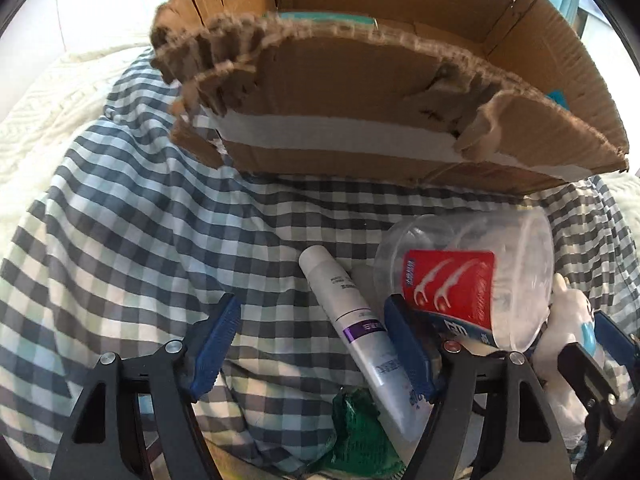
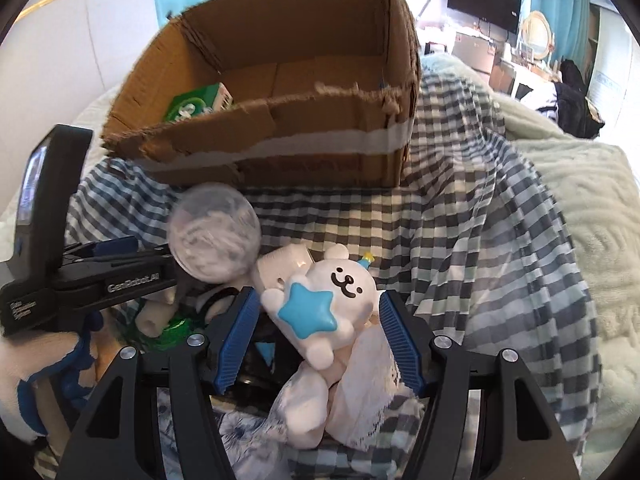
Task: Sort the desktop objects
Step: 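Grasp the white toothpaste tube with the left gripper while the right grasps the bear toy, then carry the toothpaste tube with the left gripper while the right carries the bear toy over the box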
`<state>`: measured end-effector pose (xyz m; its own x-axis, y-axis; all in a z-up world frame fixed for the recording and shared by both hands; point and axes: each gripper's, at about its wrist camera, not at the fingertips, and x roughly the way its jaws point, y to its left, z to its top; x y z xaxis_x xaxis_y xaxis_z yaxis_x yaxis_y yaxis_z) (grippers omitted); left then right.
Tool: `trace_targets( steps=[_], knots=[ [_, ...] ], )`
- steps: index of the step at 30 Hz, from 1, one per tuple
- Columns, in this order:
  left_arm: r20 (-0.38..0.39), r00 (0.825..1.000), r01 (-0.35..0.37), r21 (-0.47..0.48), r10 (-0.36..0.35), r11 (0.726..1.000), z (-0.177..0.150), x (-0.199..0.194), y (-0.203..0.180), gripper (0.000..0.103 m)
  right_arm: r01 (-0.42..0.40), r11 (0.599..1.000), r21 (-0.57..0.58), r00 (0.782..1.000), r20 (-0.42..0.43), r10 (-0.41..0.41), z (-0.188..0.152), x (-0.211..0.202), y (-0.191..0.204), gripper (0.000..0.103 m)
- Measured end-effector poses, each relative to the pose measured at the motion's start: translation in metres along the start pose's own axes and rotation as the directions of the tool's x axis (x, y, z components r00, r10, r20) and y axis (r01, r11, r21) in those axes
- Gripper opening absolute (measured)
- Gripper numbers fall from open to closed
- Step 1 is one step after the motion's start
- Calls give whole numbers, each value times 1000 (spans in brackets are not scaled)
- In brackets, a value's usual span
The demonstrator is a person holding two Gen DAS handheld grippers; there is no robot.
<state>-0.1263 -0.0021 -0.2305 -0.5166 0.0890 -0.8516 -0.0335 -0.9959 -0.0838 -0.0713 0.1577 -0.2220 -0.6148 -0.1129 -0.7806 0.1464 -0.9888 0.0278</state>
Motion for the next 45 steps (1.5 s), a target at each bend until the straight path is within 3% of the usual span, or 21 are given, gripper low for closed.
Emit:
trace_targets(
  steps=[3,6,7,11,20,29,39,45],
  knots=[
    [9,1000,9,-1,-9,1000,-3,4,2,73,27,1000,-2,1000,-15,-27,-2,12,1,62],
    [17,999,28,19,-28,999,-8,4,0,53,31,1000,5,999,-29,-30,-3,21,0,62],
    [14,999,29,31,-30,999,-10,5,-2,39,34,999,5,999,-28,-34,-3,22,0,61],
    [47,998,34,68,-37,997,-20,-3,-5,31,17,1000,20,1000,-11,-17,-5,17,-2,61],
    [70,997,40,72,-45,997,-25,-32,-9,21,-1,998,60,1000,29,-1,-9,-2,-8,61],
    [146,987,47,99,-62,994,-37,-82,4,20,-1,997,77,994,106,-7,-18,-37,-8,61],
    [258,962,61,119,-90,991,-26,-129,-6,20,-6,997,73,974,226,-11,-20,-86,6,61],
    [340,934,75,126,-114,989,-28,-165,-6,20,-11,998,58,952,305,-7,-18,-118,18,61]
  ],
)
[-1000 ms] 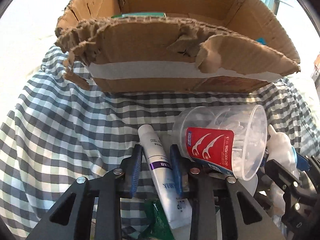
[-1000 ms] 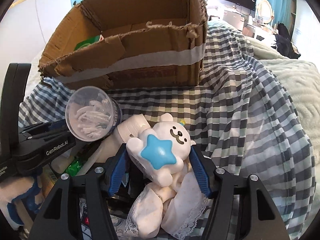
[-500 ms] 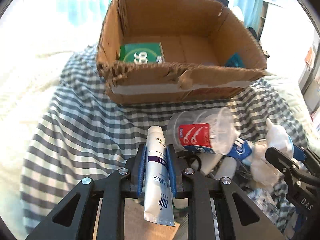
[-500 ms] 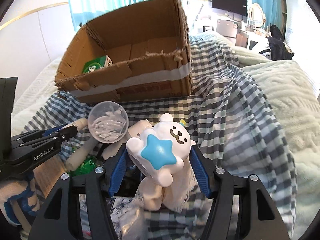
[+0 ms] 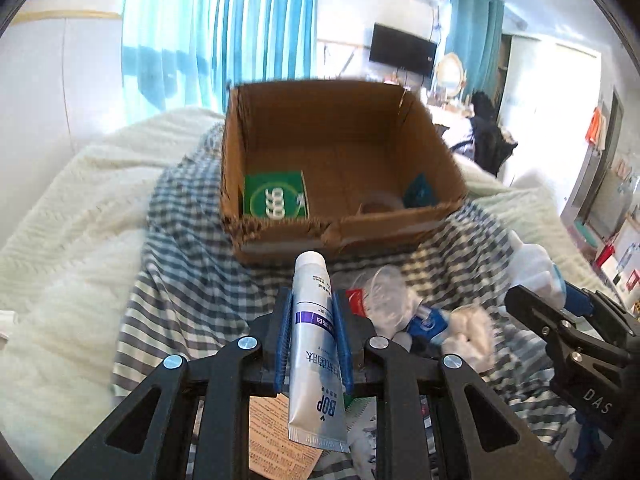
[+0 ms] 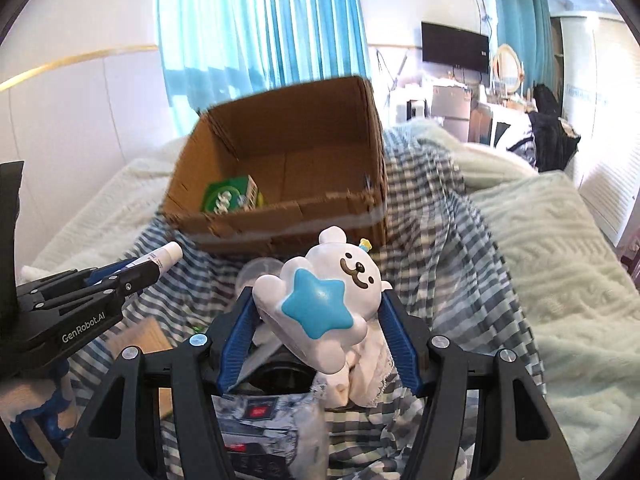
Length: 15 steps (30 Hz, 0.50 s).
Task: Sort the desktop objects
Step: 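Carry the toothpaste tube with the left gripper while the right carries the bear toy over the box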
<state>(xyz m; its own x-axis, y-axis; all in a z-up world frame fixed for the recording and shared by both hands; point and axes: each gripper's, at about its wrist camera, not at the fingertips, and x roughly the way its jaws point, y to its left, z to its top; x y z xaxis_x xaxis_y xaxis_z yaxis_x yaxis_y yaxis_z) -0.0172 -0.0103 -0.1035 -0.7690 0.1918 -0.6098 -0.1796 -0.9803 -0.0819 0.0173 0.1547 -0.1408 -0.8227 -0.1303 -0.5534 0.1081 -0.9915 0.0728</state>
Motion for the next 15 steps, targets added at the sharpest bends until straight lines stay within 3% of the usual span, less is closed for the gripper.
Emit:
trace_targets(
  steps=[6,15],
  knots=[
    [64,998,23,-3,-23,1000,17,-29,0,20,-9,1000,-20,996,86,10,18,-29,11,61],
    [136,990,36,42,-42,998,55,-38,-5,20,-8,999,-47,986,165,16,46,-42,16,61]
  ],
)
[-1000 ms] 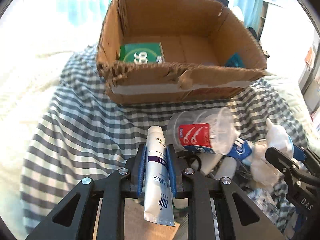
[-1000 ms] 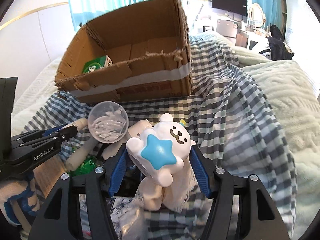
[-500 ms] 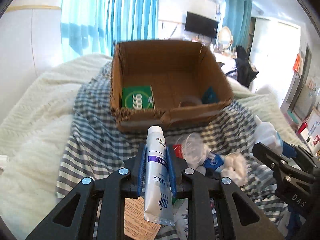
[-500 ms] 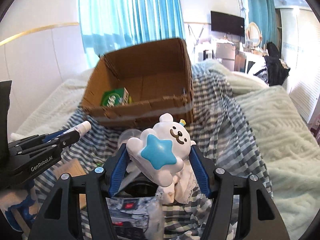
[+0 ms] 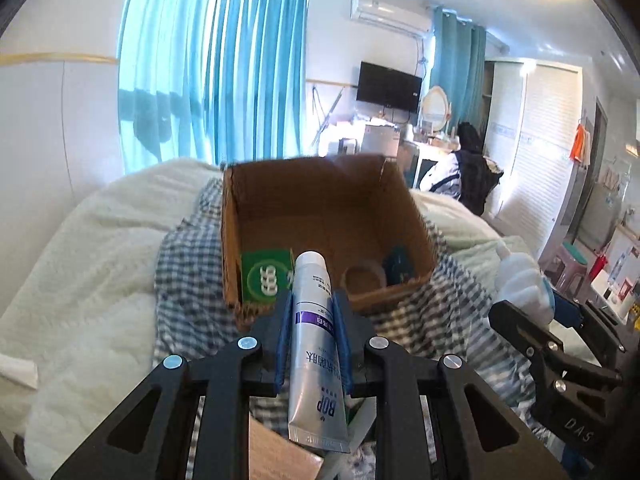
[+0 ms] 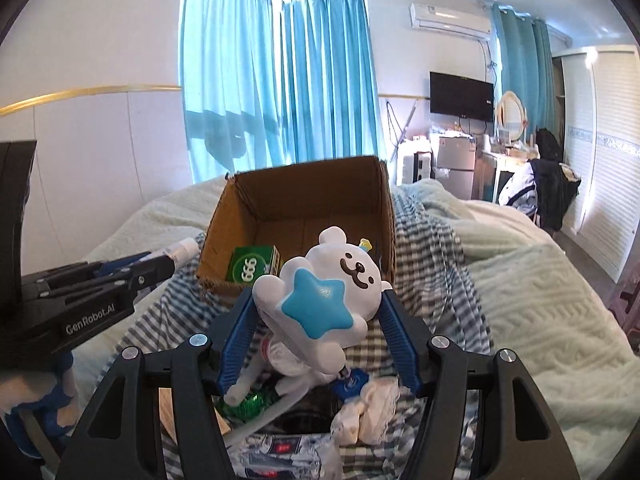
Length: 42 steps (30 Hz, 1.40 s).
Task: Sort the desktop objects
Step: 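Carry the toothpaste tube with the left gripper while the right carries the bear toy over the box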
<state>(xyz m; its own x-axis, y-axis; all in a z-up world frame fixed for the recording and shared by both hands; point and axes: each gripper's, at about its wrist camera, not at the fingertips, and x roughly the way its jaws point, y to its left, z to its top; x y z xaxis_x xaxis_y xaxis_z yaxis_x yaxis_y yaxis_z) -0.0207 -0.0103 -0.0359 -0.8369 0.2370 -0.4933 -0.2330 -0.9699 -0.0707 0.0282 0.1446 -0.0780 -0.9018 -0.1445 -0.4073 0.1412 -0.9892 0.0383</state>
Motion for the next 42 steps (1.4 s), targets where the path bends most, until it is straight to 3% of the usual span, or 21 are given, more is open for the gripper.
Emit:
trace_targets(
  steps=[12,22,36,42],
  knots=[
    [75,997,9,55,-13,998,42,15,-10,21,-7,1000,-15,994,113,8,49,5,-5,61],
    [94,996,0,43,-4,999,73,53,2,21,15,997,-77,989,148,-4,79,43,1,61],
    [38,999,-38,48,36,998,93,139,11,21,-63,996,-62,992,102,69,112,136,-13,61],
    [-1,999,-47,47,47,998,97,183,15,21,-43,994,-99,995,84,51,118,173,-21,61]
  ],
)
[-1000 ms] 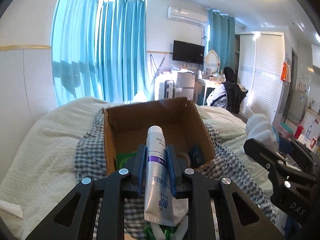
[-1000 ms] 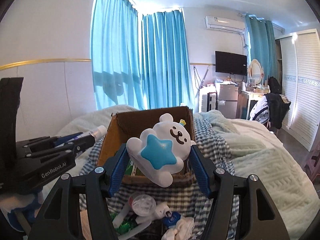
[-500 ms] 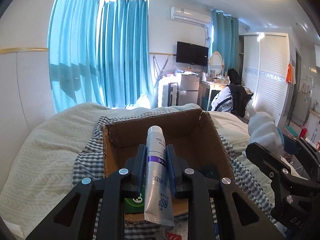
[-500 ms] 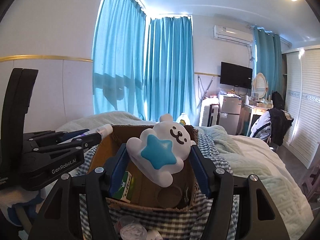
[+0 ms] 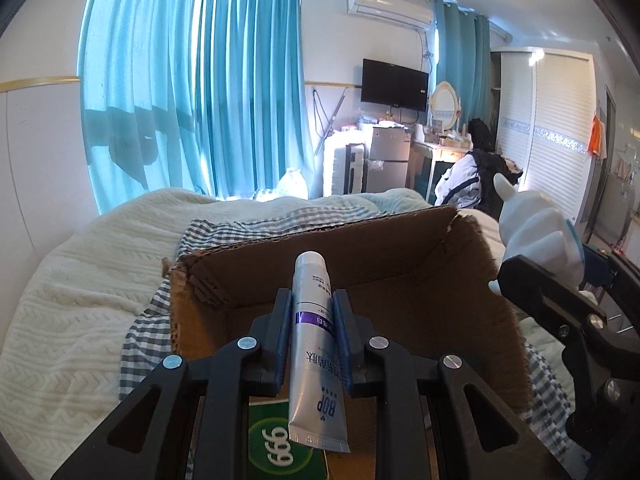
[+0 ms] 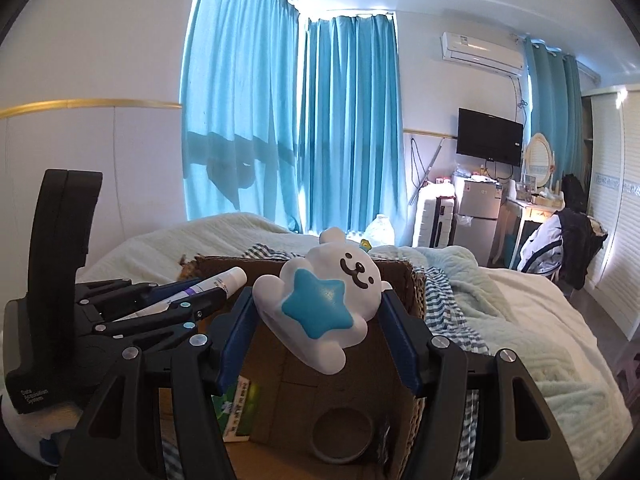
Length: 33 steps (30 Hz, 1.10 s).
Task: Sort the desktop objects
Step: 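Carry the toothpaste tube with the left gripper while the right carries the bear toy over the box, then release the bear toy and toothpaste tube into the cardboard box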
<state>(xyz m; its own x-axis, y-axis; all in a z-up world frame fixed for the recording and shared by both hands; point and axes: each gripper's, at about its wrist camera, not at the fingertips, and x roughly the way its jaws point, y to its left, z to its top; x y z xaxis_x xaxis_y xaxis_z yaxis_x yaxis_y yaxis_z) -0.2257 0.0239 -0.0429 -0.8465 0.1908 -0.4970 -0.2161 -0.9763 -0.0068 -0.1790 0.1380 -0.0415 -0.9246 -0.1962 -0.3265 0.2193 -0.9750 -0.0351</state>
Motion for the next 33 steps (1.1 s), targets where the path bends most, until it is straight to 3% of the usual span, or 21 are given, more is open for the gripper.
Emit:
trace_targets(
  steps=[7,9,10,11,16,19,22,27,29,33],
  knots=[
    [-43,999,-20,3,20,1000,-6,35,6,25,-15,1000,-24,999,-43,14,-9,48,-11,61],
    [-36,999,-24,17,25,1000,-6,37,6,42,-22,1000,-12,998,-58,21,-13,55,-15,61],
    [-24,999,-27,14,27,1000,-7,35,7,65,-15,1000,0,998,-64,15,-15,57,-18,62],
    [-8,1000,-30,5,30,1000,-8,32,8,78,-4,1000,10,998,-66,5,-17,58,-20,66],
    [13,999,-34,-7,34,999,-6,19,7,80,16,1000,0,999,-41,-16,-16,50,-17,72],
    [31,999,-26,-28,27,999,-3,5,7,87,23,1000,-10,1000,-16,-23,-11,36,-10,74],
    [63,998,11,-54,-8,999,1,-13,9,87,41,999,15,999,3,-41,-8,15,-9,78],
    [121,993,-5,-86,15,996,7,-50,12,89,43,997,70,999,29,-45,-6,-23,-9,82],
    [151,988,-21,-98,36,995,9,-64,13,95,50,996,76,997,46,-54,-2,-40,-9,83],
    [185,982,-13,-143,40,990,14,-91,19,97,56,993,103,995,78,-64,6,-68,-10,93]
  ],
)
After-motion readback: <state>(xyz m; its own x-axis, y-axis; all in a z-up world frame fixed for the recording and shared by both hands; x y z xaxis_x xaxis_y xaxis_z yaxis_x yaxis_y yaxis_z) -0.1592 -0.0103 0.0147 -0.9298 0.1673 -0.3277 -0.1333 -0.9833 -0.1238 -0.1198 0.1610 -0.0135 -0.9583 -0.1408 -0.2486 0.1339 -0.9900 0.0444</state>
